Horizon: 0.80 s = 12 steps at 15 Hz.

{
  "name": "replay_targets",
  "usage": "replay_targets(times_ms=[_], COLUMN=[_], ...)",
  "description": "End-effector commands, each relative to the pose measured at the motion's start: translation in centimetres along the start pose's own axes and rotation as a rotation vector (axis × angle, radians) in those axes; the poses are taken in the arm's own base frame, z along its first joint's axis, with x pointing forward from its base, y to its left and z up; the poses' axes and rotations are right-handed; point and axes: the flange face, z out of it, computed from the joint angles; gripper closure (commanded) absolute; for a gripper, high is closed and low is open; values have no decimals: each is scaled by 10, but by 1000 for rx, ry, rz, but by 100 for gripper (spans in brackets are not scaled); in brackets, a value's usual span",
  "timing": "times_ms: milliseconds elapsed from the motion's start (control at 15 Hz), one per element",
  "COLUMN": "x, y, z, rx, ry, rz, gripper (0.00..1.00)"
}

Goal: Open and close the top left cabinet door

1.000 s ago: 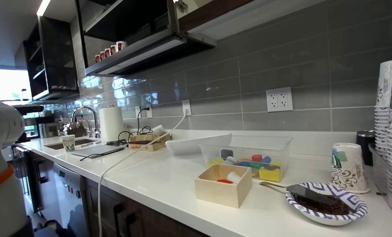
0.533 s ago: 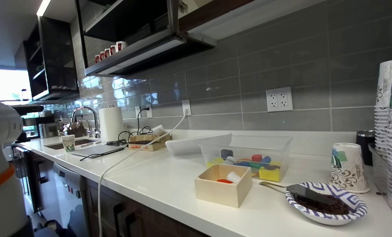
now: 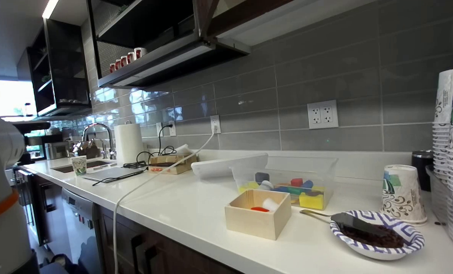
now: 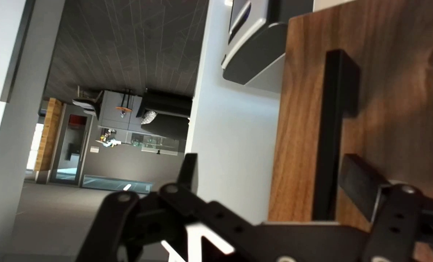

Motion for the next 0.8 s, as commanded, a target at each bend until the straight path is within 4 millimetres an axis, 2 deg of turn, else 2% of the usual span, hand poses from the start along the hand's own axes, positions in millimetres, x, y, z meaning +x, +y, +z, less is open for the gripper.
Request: replay_targets(times_ms=[0, 333, 733], x=[39, 65, 88], y=[-23, -52, -86], z=[10, 35, 51], rx=[47, 70, 134], ry=[43, 81, 82], rz=[26, 17, 19], gripper=[0, 0, 0])
